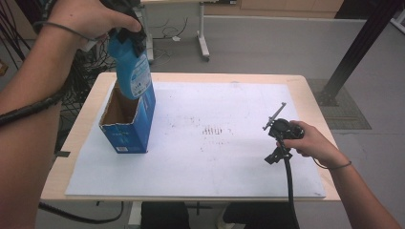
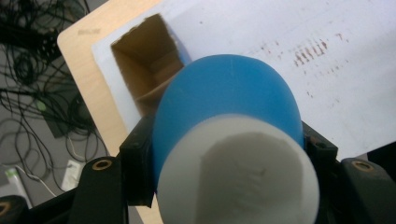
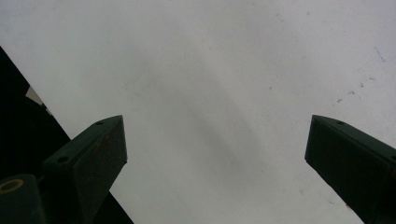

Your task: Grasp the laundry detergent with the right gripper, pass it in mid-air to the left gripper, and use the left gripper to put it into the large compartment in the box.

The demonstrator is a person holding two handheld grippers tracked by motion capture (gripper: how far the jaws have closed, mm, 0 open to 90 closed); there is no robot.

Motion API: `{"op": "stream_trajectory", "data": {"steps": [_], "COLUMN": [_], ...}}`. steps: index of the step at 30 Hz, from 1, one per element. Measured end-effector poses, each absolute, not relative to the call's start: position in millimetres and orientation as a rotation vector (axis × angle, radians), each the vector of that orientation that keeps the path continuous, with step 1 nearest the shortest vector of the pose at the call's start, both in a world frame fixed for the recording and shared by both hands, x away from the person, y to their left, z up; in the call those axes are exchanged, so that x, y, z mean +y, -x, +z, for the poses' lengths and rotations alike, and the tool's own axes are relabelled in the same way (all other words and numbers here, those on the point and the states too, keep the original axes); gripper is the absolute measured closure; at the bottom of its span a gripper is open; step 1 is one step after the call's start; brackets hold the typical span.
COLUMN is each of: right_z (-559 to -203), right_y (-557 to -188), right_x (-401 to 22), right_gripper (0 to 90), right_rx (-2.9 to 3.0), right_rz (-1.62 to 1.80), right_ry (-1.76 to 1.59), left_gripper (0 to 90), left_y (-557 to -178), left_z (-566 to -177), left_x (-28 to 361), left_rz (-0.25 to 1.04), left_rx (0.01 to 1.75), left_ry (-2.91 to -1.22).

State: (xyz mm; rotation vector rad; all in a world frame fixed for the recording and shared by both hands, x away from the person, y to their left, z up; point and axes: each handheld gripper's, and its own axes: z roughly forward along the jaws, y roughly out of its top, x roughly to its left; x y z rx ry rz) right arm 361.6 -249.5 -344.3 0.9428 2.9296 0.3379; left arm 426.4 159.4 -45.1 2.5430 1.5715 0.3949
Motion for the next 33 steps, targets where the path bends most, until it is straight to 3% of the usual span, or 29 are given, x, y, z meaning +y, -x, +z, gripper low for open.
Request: {"op": "stream_trajectory", "data": {"steps": [15, 33], "right_z": [-345, -347], "right_y": [-362, -363], "right_x": [-248, -249], "right_gripper": [5.4, 5.4], "right_rx": [2.923, 2.925], "right_rz": [0.362, 0.358], "right_ry": [-0.93, -0.938], "left_gripper": [37.9, 37.9], "left_y": [-448, -454], "left_z": [-53, -83], "left_x": [203, 219], "left_rz": [0.377, 0.329], "left_rx": [1.837, 1.903], "left_ry": [-2.359, -2.311]}}
